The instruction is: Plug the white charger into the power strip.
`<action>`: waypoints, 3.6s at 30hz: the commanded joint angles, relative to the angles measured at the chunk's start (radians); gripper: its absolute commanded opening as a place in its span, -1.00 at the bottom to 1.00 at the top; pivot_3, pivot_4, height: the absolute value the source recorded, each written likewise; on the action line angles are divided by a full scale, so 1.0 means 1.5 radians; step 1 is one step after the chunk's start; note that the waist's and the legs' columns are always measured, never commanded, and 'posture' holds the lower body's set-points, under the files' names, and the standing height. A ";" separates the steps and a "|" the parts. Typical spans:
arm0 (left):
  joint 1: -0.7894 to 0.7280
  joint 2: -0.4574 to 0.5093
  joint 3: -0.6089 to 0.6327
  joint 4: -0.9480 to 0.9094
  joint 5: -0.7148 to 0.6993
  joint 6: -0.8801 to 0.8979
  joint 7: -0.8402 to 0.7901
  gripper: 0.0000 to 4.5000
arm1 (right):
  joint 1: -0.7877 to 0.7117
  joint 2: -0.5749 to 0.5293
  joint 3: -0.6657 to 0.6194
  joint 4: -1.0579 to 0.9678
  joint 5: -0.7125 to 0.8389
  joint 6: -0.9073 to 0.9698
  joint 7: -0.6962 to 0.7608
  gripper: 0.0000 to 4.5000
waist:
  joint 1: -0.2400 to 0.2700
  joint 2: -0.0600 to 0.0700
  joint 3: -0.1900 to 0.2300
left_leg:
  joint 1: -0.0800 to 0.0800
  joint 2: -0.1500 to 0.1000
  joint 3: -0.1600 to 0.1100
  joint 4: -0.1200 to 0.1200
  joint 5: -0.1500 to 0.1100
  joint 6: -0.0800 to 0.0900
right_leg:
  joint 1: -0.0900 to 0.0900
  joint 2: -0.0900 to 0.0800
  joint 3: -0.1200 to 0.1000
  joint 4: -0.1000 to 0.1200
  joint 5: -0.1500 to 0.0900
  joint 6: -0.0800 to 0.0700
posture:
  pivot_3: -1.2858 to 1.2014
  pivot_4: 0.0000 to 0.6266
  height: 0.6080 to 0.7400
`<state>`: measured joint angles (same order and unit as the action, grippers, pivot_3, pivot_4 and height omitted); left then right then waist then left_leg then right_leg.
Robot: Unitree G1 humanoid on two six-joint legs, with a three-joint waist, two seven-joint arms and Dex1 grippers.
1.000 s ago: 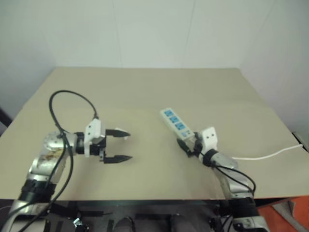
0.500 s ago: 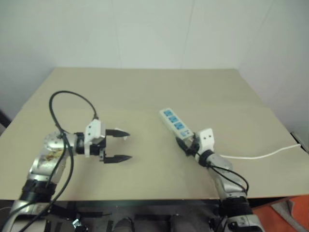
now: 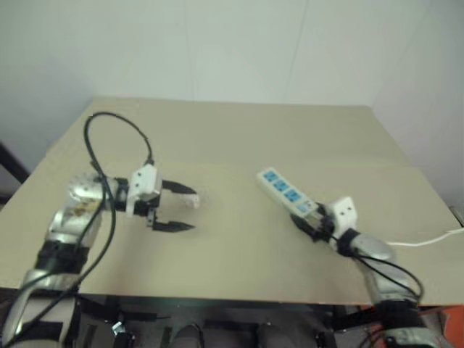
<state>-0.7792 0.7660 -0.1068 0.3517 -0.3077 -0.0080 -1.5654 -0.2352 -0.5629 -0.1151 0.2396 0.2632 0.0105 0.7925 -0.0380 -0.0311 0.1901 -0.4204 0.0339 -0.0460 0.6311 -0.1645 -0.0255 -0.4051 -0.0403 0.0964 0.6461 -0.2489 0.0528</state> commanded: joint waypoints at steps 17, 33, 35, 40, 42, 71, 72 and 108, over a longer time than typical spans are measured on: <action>-0.528 -0.144 -0.500 0.592 0.282 -0.377 -0.033 1.00 | -0.043 -0.079 0.087 0.038 0.046 -0.092 0.390 0.52 | -0.022 0.000 0.001 | -0.003 0.000 0.000 0.002 0.000 0.000 | -0.002 0.001 0.001 0.001 0.000 0.002 | 0.03 -0.52 1.00; -0.518 -0.242 -0.464 0.654 0.539 -0.325 0.078 1.00 | -0.033 -0.027 0.130 0.018 -0.010 -0.126 0.342 0.52 | -0.022 0.000 0.001 | -0.002 -0.001 -0.002 0.002 0.000 0.000 | -0.002 0.001 0.001 0.002 0.000 0.002 | 0.03 -0.52 1.00; -0.515 -0.248 -0.465 0.657 0.560 -0.324 0.092 1.00 | -0.027 -0.028 0.132 0.013 -0.014 -0.125 0.336 0.52 | -0.021 0.000 0.001 | -0.002 -0.001 -0.002 0.002 0.000 0.000 | -0.002 0.001 0.001 0.002 0.000 0.002 | 0.03 -0.52 1.00; -0.505 -0.258 -0.454 0.665 0.593 -0.320 0.102 1.00 | -0.021 -0.024 0.135 0.003 -0.022 -0.127 0.311 0.52 | -0.022 0.000 0.001 | -0.002 -0.001 -0.002 0.002 0.000 0.000 | -0.002 0.001 0.001 0.002 0.000 0.002 | 0.03 -0.52 1.00; -0.500 -0.259 -0.453 0.666 0.605 -0.320 0.105 1.00 | -0.020 -0.020 0.137 0.002 -0.027 -0.131 0.299 0.52 | -0.023 0.000 0.001 | -0.002 -0.001 -0.001 0.002 0.000 0.000 | -0.001 0.001 0.001 0.002 0.000 0.002 | 0.03 -0.52 1.00; -0.462 -0.281 -0.431 0.679 0.686 -0.294 0.165 -0.55 | -0.004 -0.019 0.145 -0.026 -0.036 -0.117 0.238 0.52 | -0.023 -0.001 0.001 | 0.000 -0.001 -0.002 0.002 0.000 0.000 | 0.000 0.001 0.001 0.003 0.000 0.002 | 0.03 -0.52 1.00; -0.463 -0.281 -0.427 0.678 0.683 -0.295 0.168 -0.55 | -0.005 -0.020 0.145 -0.024 -0.037 -0.118 0.238 0.52 | -0.023 -0.001 0.001 | 0.000 -0.001 -0.002 0.002 0.000 0.000 | 0.000 0.001 0.001 0.003 0.000 0.002 | 0.03 -0.52 1.00; -0.132 -0.179 -0.018 0.213 -0.211 0.158 -0.033 -0.55 | -0.313 0.100 0.195 0.409 -0.090 -0.287 0.389 0.52 | -0.043 0.000 0.001 | 0.008 0.000 -0.003 0.005 0.000 0.000 | 0.004 0.002 0.001 0.012 -0.001 0.001 | 0.03 -0.52 1.00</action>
<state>-0.9675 0.5025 -0.1379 0.7168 -0.6233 0.2333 -1.6115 -0.6986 -0.4260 0.1679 0.8330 0.1604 -0.3968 1.3797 -0.1019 -0.0315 0.1921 -0.4062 0.0336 -0.0502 0.6380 -0.1644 -0.0256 -0.3965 -0.0375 0.0973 0.6640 -0.2500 0.0547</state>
